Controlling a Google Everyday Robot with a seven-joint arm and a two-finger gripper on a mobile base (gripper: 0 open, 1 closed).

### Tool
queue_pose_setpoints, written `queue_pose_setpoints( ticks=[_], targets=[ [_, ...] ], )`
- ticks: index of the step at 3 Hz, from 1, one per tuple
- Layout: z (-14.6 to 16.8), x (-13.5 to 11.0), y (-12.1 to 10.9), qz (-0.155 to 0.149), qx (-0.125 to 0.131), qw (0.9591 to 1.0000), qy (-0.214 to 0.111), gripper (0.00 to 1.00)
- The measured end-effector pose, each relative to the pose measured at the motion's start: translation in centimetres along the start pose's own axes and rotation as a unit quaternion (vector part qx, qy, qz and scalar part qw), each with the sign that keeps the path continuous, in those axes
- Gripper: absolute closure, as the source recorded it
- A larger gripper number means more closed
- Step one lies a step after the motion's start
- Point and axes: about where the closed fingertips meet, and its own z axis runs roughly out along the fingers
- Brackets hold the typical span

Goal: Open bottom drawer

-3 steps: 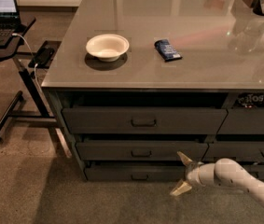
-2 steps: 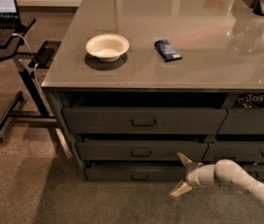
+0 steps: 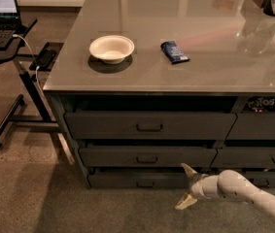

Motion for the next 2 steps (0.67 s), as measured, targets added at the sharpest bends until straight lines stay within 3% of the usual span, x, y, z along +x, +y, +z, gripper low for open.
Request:
queue_pose_setpoints(
  ticks=[2],
  targets=[
    [5.1,3.9,3.0,-0.006,-0.038,0.9988,0.030,0.00]
  ],
)
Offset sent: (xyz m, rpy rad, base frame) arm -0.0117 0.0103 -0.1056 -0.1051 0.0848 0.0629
